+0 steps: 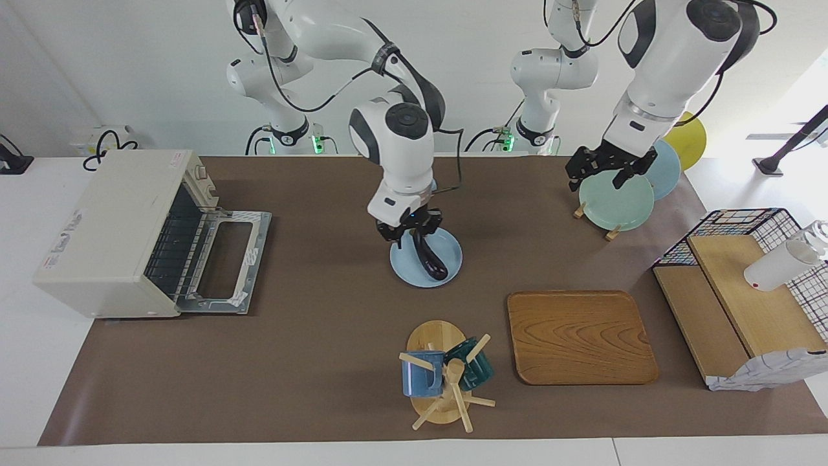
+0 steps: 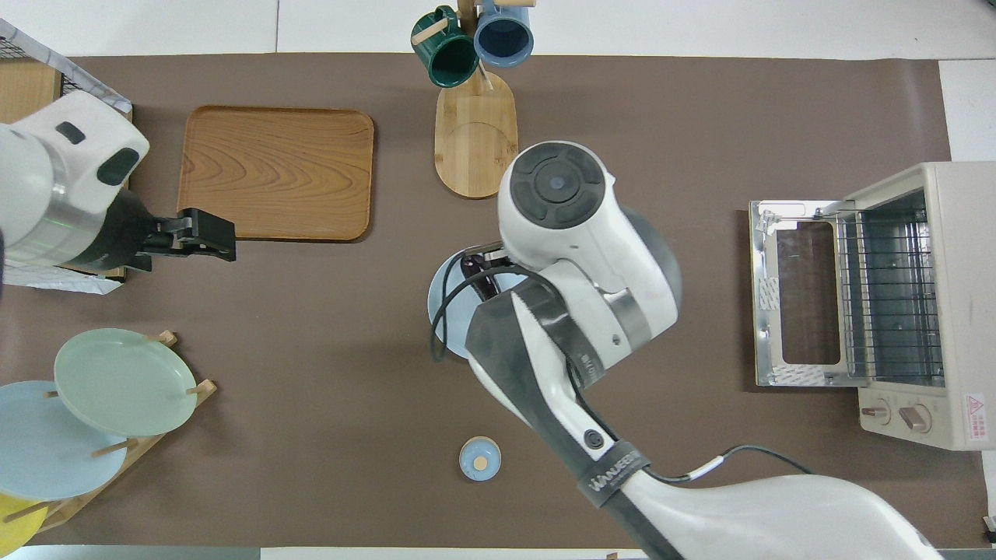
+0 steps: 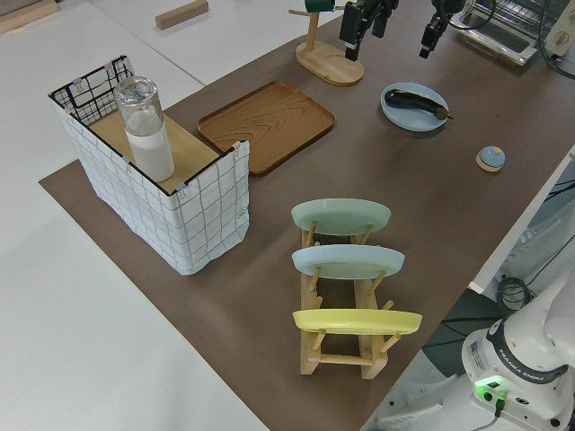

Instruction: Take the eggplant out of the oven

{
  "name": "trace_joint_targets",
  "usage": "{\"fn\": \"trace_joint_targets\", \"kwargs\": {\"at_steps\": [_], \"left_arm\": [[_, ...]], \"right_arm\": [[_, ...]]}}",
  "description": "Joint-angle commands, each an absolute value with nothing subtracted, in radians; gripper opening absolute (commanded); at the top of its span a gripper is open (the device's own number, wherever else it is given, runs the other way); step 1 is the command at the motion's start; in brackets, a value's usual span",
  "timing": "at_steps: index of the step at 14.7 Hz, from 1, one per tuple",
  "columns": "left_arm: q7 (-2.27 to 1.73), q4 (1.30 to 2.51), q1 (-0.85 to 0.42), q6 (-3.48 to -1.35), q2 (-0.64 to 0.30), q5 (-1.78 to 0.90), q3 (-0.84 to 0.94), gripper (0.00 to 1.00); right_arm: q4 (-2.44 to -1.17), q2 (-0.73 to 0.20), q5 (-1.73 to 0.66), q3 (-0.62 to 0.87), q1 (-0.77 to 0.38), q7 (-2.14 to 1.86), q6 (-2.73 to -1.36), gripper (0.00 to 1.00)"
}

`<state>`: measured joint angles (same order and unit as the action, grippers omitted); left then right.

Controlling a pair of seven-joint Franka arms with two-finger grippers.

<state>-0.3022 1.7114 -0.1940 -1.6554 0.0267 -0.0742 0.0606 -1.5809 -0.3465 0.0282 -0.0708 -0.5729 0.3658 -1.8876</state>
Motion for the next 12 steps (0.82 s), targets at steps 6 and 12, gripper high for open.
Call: {"fn": "trace_joint_targets", "kwargs": {"at_steps": [6, 12], "left_arm": [[-0.621, 1.92, -0.443, -1.978, 0.003, -0.161, 0.051, 1.0], [-0.624, 2.012, -0.663, -2.35, -0.139, -0.167, 0.051, 1.0]], "right_arm": [[-2.049, -0.183, 0.232, -0.058, -0.342, 0.341, -2.078, 0.0], [-2.152, -0.175, 0.275, -0.058, -0.232, 0.334, -2.175, 0.03]]}}
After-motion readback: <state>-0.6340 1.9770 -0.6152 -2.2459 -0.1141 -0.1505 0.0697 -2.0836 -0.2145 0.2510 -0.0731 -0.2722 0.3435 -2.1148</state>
